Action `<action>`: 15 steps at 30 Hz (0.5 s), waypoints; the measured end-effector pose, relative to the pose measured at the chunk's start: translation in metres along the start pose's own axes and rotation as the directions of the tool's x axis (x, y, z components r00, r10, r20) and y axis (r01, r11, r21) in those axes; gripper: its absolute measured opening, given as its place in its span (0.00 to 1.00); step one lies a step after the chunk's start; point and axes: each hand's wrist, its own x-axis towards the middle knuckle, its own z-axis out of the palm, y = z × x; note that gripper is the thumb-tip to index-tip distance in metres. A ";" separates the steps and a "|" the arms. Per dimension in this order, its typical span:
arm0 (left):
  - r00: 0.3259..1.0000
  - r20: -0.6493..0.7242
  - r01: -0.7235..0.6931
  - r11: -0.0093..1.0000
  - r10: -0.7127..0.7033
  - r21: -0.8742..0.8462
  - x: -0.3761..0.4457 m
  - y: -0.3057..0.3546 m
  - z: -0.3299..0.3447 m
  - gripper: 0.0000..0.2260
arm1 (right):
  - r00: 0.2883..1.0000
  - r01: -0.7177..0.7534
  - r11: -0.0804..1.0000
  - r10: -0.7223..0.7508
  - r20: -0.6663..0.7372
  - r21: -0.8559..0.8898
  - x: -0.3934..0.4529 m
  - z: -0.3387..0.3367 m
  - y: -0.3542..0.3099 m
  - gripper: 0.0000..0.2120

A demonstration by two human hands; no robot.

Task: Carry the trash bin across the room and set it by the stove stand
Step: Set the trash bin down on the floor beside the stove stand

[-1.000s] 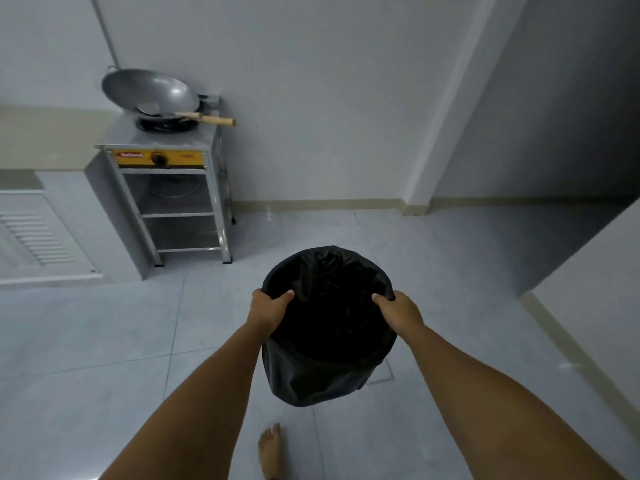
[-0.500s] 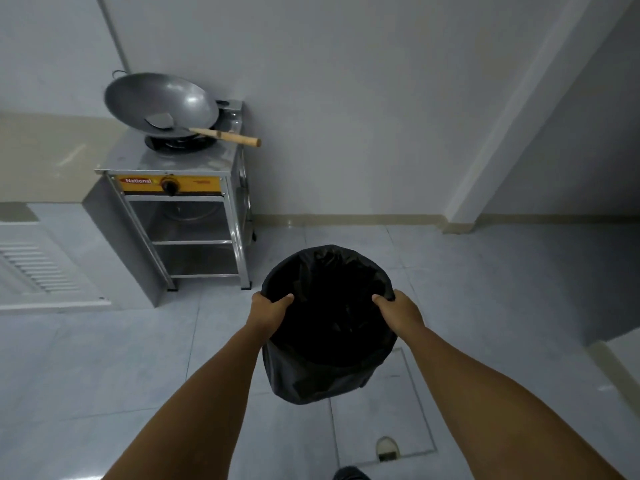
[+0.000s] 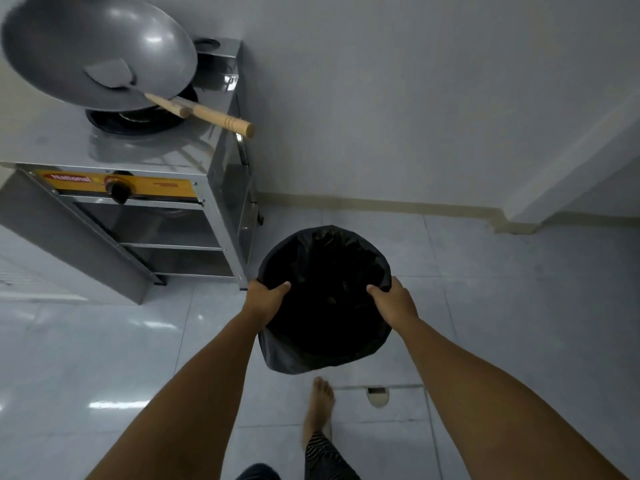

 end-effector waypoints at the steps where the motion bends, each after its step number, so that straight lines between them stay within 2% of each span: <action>1: 1.000 -0.005 0.011 1.000 -0.011 0.010 0.025 0.008 0.004 0.32 | 1.000 -0.010 1.000 0.011 0.006 -0.007 0.027 0.002 -0.010 0.35; 7: 0.993 -0.060 0.103 0.995 -0.102 0.007 0.156 0.020 0.028 0.32 | 0.999 -0.015 0.998 0.018 0.042 -0.056 0.160 0.031 -0.045 0.36; 10: 0.987 -0.079 0.140 0.990 -0.138 0.010 0.221 0.002 0.040 0.31 | 0.998 -0.026 0.997 0.030 0.057 -0.071 0.227 0.059 -0.039 0.41; 15: 0.976 -0.105 0.195 0.980 -0.191 0.030 0.350 -0.052 0.060 0.32 | 0.998 -0.033 0.993 0.039 0.045 -0.117 0.338 0.120 -0.016 0.38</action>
